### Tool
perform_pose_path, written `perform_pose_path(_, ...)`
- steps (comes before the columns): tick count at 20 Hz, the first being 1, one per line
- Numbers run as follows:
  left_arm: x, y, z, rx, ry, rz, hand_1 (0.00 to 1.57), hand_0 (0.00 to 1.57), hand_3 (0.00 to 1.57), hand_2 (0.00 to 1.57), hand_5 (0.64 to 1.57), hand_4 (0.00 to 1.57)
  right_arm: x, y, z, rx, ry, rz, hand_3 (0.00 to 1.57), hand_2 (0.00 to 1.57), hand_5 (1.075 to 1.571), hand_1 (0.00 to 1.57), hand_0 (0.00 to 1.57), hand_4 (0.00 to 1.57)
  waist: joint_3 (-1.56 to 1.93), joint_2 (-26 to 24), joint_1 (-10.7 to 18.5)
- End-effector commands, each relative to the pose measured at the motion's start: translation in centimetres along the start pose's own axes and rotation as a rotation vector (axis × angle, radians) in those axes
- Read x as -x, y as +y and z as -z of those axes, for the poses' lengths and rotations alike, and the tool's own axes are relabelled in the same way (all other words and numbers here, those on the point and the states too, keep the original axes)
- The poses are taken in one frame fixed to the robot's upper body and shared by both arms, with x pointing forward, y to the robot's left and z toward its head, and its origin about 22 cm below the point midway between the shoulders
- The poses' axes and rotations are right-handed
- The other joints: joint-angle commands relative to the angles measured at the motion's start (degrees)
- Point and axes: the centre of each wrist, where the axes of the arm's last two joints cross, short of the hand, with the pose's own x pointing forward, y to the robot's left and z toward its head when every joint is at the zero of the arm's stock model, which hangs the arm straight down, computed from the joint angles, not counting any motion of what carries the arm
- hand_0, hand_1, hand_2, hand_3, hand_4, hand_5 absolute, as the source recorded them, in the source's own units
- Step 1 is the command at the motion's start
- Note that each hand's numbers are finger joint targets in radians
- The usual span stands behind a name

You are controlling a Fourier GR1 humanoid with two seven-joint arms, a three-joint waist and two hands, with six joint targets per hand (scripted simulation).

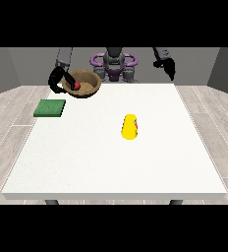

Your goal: Pick the cup and pour the ball into the bowl, then pick the bowl and place it on the pad

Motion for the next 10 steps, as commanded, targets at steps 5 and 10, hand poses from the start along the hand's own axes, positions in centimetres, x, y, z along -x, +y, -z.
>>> perform_pose_path(5,-1.8,-2.0,0.4,0.001,-0.025,0.003,0.00,0.00,0.00,0.00,1.424,1.02,-1.2,-7.3,1.6,0.053,0.013,0.091,0.73,1.57,1.571,1.57,1.57,0.78,0.22,3.0,0.8)
perform_pose_path(10,-0.8,3.0,-0.3,-0.030,-0.039,-0.017,0.00,0.00,0.00,0.00,1.463,1.15,1.0,-8.8,0.9,0.018,-0.011,0.047,0.68,1.57,1.570,1.57,1.57,0.79,0.20,3.1,-1.5)
